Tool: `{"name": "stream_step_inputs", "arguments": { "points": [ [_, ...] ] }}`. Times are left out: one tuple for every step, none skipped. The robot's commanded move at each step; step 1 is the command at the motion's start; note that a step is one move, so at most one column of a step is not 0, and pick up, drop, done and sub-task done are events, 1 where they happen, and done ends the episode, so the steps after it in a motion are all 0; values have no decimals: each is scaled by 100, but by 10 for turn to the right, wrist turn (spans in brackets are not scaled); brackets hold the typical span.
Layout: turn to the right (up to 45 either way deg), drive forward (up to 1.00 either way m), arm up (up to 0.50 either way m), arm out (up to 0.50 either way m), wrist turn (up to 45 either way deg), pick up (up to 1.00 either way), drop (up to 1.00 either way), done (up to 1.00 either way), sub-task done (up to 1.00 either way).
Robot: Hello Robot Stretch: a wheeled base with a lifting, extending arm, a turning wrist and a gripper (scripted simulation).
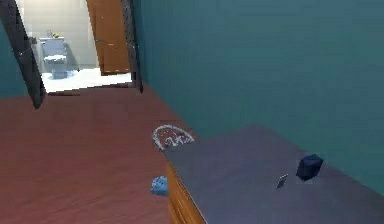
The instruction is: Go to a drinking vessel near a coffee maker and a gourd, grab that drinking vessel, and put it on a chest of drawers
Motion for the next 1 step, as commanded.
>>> {"name": "stream_step_inputs", "arguments": {
  "points": [
    [300,0,0,0,0,0,0,0,0]
  ]
}}
